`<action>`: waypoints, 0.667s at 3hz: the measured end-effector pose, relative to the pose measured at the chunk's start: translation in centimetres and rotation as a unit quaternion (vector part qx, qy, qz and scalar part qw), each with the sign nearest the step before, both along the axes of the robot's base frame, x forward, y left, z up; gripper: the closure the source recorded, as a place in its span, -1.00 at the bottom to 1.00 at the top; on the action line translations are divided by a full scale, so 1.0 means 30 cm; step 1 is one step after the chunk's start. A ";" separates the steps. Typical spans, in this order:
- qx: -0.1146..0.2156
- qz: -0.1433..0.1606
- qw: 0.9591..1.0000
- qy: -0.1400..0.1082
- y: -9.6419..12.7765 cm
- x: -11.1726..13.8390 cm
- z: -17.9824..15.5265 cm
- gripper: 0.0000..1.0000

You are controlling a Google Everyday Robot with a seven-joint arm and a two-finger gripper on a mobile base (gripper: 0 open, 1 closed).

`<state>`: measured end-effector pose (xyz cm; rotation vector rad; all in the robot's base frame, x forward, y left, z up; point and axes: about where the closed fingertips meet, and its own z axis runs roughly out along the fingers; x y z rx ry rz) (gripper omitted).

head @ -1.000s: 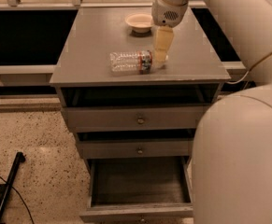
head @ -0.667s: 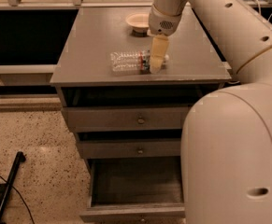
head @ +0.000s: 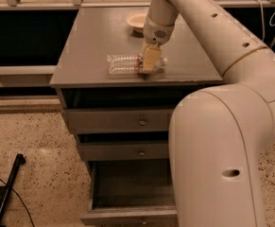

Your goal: Place water bottle into bottom drawer

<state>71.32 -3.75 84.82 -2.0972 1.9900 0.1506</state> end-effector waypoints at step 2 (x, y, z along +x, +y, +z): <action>0.051 0.001 0.999 -0.009 -0.019 -0.036 0.036 0.92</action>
Offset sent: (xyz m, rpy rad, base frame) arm -0.0475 -0.0393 0.0362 0.2249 -0.0255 -0.0152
